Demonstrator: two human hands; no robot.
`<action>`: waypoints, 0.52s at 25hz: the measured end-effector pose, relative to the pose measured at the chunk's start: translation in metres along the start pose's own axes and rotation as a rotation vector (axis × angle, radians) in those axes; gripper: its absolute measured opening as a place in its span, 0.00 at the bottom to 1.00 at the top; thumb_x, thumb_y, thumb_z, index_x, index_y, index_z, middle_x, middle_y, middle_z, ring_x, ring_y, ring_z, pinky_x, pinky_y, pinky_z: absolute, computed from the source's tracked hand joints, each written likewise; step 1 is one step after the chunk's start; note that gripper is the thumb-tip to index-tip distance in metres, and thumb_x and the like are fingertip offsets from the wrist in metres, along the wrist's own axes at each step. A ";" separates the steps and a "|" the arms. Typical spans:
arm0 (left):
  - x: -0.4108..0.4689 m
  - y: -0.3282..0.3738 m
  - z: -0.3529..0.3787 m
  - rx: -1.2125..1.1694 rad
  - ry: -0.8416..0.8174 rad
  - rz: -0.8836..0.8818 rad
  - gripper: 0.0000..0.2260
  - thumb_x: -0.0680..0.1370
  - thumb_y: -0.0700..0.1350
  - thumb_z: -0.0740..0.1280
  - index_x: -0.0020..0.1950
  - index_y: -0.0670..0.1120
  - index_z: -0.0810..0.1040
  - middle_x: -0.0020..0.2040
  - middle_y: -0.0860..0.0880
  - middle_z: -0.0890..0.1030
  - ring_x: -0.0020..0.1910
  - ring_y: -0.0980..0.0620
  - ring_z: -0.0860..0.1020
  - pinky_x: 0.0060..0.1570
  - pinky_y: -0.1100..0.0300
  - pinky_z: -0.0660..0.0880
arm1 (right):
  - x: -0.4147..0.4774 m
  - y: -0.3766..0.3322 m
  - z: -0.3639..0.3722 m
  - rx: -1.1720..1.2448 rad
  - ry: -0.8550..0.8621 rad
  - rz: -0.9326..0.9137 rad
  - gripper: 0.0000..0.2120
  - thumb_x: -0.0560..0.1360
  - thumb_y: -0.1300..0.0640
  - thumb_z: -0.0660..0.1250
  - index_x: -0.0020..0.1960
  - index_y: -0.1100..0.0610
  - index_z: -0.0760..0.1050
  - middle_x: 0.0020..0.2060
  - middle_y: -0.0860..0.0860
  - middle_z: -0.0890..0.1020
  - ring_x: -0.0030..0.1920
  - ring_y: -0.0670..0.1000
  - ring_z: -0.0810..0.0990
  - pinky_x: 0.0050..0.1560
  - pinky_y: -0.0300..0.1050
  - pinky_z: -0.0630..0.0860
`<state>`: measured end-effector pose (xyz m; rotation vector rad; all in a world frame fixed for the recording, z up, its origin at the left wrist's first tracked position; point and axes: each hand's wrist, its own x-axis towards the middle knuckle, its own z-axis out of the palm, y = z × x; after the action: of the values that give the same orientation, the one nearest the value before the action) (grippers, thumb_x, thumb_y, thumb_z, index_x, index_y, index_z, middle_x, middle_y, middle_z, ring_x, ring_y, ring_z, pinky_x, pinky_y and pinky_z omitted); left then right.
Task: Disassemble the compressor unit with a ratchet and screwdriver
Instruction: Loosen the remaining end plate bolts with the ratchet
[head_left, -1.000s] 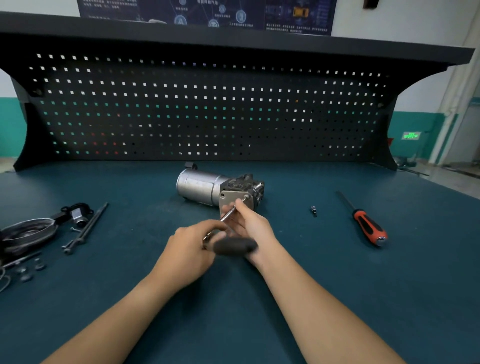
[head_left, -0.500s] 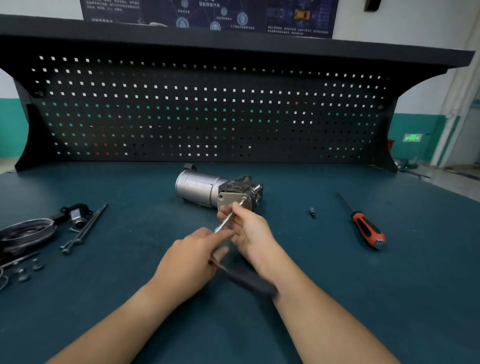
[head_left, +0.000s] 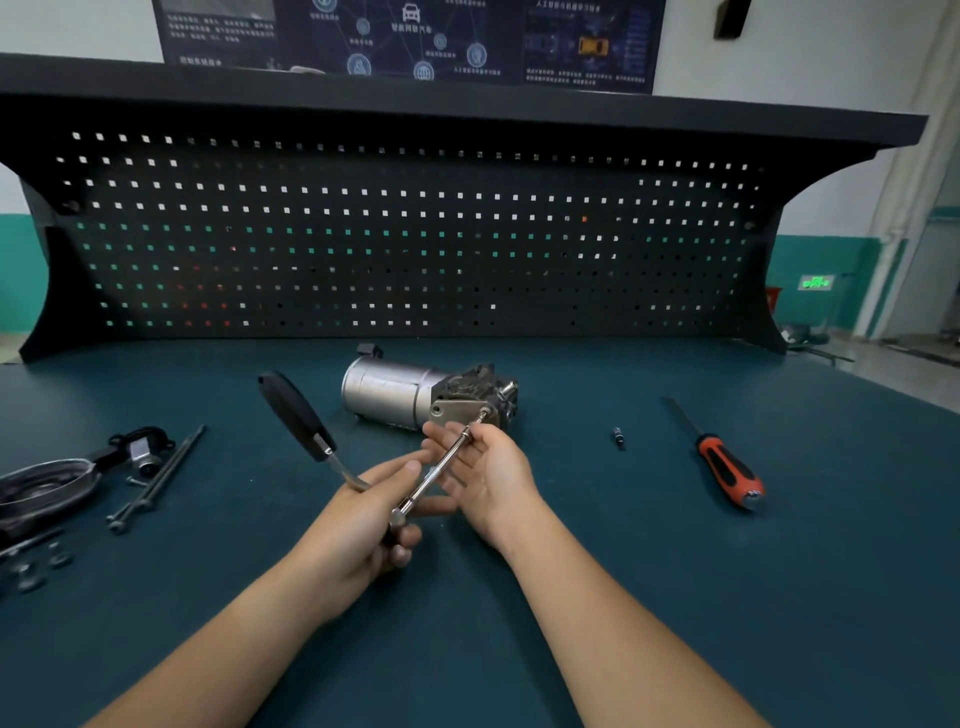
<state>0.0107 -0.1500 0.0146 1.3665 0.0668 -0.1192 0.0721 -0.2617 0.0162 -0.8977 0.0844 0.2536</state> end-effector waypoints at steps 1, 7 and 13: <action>-0.001 -0.001 0.002 0.024 -0.005 0.007 0.09 0.81 0.48 0.59 0.57 0.53 0.78 0.36 0.45 0.83 0.20 0.58 0.65 0.21 0.69 0.63 | -0.001 -0.001 0.000 -0.003 0.002 0.004 0.09 0.80 0.58 0.54 0.47 0.59 0.72 0.32 0.52 0.84 0.36 0.50 0.81 0.40 0.42 0.75; 0.000 -0.009 0.003 0.407 0.021 0.266 0.10 0.80 0.47 0.61 0.59 0.58 0.76 0.36 0.51 0.83 0.24 0.56 0.72 0.25 0.64 0.70 | -0.001 -0.002 -0.002 0.035 0.032 -0.020 0.10 0.81 0.59 0.55 0.44 0.59 0.72 0.30 0.51 0.84 0.33 0.49 0.82 0.35 0.39 0.75; 0.007 -0.013 -0.005 1.240 0.073 0.578 0.19 0.79 0.49 0.62 0.69 0.59 0.65 0.45 0.54 0.79 0.42 0.54 0.77 0.45 0.61 0.72 | 0.002 0.000 -0.004 -0.057 0.065 -0.053 0.08 0.81 0.57 0.57 0.46 0.56 0.73 0.31 0.47 0.84 0.31 0.44 0.82 0.33 0.36 0.73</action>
<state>0.0165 -0.1477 -0.0003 2.5613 -0.4076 0.4554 0.0739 -0.2647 0.0135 -0.9635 0.1140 0.1779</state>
